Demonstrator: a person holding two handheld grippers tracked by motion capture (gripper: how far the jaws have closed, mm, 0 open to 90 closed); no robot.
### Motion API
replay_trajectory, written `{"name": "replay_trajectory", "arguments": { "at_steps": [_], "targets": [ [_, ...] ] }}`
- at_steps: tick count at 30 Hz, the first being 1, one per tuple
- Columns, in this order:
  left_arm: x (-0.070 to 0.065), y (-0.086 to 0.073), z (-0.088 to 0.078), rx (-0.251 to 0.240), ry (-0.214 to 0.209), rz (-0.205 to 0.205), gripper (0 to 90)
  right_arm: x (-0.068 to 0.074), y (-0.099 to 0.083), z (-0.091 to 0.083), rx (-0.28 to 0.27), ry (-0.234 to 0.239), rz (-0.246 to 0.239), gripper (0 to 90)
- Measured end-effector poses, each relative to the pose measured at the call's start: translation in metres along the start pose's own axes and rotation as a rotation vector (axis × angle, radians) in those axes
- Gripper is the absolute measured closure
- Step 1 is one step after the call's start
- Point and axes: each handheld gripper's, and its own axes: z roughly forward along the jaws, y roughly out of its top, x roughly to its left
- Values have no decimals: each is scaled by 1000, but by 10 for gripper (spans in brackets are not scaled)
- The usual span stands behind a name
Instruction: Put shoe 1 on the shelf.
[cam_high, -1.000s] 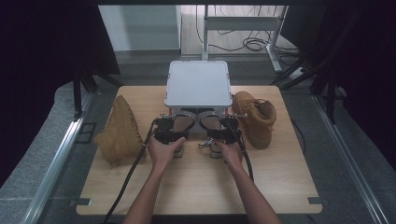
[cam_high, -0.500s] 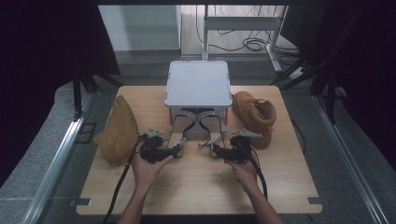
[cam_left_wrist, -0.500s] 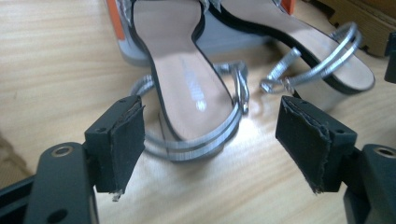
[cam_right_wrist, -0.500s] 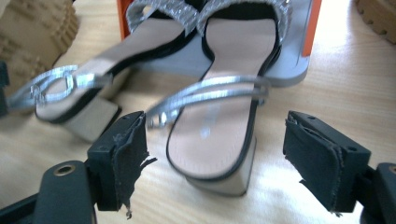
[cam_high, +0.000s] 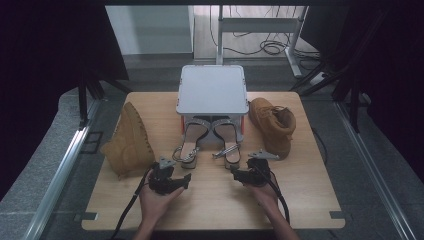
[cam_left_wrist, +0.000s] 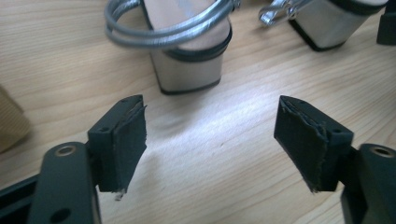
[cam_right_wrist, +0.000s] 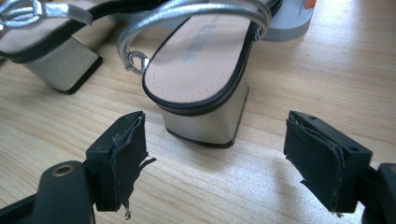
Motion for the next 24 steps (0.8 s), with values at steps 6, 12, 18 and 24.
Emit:
{"name": "replay_trajectory", "arguments": {
  "at_steps": [6,12,18,24],
  "targets": [
    [2,-1,18,16,3,-17,271,1,-1,6,7,-5,-9,219],
    [4,4,32,-16,7,-39,277,2,3,13,7,-6,-25,219],
    [11,12,51,-7,15,-69,278,5,7,23,7,-6,-35,218],
    [12,20,61,-1,15,-77,271,12,7,32,-16,-63,-58,241]
  ]
}}
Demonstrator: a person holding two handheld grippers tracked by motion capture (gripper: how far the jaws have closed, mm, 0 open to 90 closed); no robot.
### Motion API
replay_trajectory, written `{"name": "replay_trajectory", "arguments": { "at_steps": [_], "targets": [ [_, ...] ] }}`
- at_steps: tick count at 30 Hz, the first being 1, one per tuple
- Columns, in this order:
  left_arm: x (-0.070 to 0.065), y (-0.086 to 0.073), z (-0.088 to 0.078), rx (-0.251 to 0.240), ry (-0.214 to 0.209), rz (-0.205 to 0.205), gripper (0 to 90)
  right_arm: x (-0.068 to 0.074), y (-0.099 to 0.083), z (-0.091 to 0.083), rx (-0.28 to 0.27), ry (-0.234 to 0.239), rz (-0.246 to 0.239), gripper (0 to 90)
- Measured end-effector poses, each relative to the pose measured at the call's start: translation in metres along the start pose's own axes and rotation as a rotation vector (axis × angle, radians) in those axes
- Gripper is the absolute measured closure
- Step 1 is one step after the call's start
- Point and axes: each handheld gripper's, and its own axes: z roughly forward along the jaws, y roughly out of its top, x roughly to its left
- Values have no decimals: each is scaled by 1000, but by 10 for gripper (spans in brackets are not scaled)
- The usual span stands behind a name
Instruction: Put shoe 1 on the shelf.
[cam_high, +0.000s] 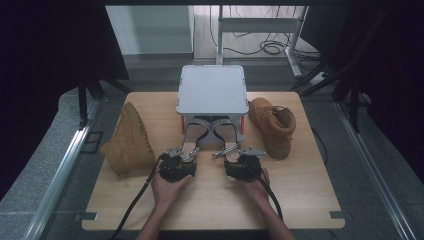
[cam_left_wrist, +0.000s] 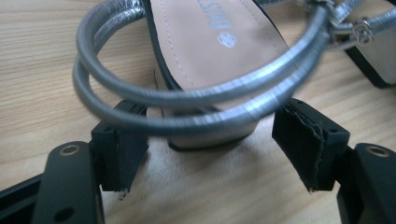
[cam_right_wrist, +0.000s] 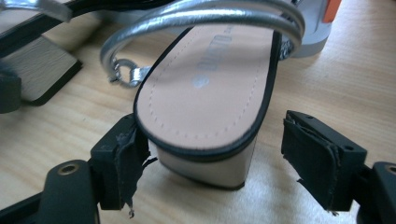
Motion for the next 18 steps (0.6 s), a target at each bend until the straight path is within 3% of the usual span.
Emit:
{"name": "replay_trajectory", "arguments": {
  "at_steps": [18],
  "targets": [
    [-5,8,9,-23,23,12,346,3,-1,8,-3,-3,6,327]
  ]
}}
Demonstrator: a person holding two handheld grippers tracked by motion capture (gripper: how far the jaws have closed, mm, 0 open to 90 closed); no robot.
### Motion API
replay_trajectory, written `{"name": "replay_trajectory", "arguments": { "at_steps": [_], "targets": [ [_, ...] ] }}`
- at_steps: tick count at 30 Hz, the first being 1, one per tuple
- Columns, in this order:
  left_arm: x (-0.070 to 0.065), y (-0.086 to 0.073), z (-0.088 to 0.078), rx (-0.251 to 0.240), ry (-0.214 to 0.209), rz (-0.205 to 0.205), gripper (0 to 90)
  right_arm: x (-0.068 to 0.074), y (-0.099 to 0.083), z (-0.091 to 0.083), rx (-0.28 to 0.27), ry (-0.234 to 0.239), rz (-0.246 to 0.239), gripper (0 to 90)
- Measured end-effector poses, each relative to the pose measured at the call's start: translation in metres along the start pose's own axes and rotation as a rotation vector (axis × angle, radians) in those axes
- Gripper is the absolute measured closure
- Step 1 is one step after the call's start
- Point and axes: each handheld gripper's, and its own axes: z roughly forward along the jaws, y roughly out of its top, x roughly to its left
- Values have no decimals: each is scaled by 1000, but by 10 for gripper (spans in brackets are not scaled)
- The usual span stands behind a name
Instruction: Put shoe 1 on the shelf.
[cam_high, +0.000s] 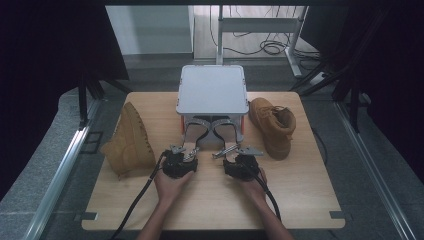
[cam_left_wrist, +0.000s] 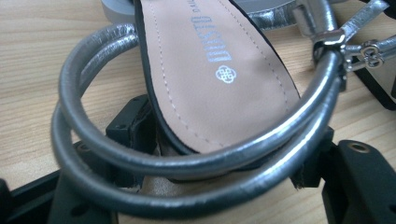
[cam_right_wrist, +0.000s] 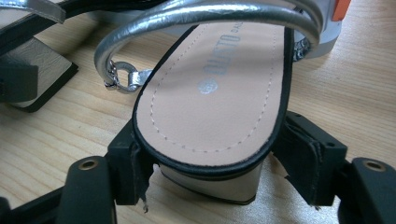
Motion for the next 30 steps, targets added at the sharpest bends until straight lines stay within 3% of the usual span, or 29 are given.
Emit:
{"name": "replay_trajectory", "arguments": {
  "at_steps": [5,13,30],
  "targets": [
    [0,1,1,-1,10,2,353,1,0,0,-1,-12,-1,343],
    [-3,1,1,-38,79,15,394,3,-1,0,-3,-23,3,350],
    [-7,14,10,-141,161,-25,415,3,0,-1,-1,-27,7,354]
  ]
}}
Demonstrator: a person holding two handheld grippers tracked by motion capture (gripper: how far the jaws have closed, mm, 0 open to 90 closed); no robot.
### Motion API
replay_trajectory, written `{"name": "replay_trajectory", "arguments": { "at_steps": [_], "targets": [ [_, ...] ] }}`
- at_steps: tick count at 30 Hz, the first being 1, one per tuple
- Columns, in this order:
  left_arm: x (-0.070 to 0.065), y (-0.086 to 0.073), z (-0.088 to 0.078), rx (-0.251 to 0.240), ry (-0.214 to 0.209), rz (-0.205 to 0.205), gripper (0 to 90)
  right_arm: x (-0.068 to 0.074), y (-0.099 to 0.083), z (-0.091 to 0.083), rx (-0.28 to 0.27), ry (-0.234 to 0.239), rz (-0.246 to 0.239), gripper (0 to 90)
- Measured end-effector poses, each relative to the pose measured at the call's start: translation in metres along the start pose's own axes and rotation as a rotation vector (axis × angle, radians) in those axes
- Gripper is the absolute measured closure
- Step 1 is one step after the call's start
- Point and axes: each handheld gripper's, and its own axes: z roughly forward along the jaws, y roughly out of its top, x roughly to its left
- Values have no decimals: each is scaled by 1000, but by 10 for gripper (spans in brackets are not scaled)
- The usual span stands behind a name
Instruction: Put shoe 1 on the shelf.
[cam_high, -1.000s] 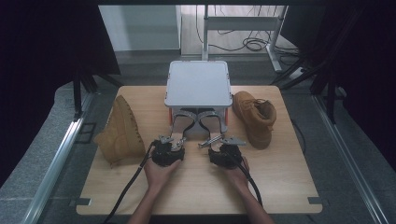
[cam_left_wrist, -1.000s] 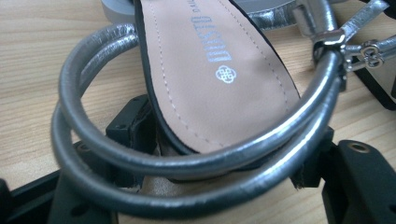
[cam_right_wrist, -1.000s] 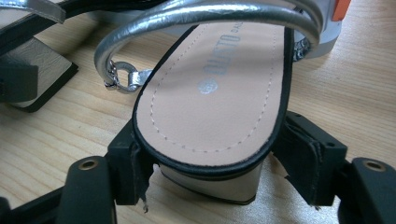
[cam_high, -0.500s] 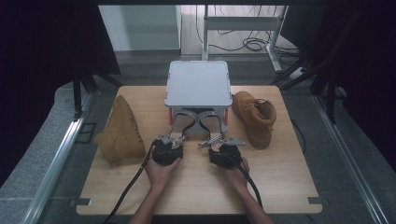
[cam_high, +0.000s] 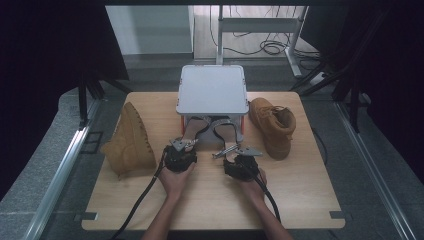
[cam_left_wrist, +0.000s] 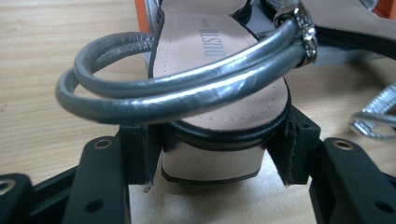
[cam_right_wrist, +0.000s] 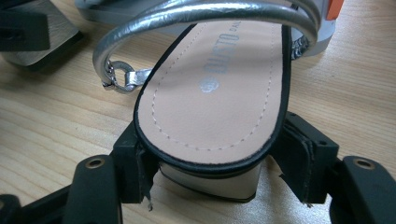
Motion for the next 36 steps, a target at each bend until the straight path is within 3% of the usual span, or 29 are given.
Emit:
{"name": "replay_trajectory", "arguments": {
  "at_steps": [7,14,18,21,25,30,36],
  "targets": [
    [-1,9,9,-20,15,-28,416,-1,0,0,0,-1,4,359],
    [-4,18,17,-33,45,-20,416,-1,0,-1,0,-5,4,364],
    [-1,23,22,-52,49,-52,417,-2,0,-1,0,-1,8,367],
    [-1,23,25,-62,58,-53,417,-2,0,-1,-1,-1,6,367],
    [-4,28,29,-50,75,-25,416,-3,0,-1,-2,-1,7,368],
    [-2,34,33,-56,66,-52,417,-3,-1,-1,-4,-2,7,369],
    [-5,35,39,-78,88,-63,417,-3,-1,-1,-3,0,6,369]
  ]
}}
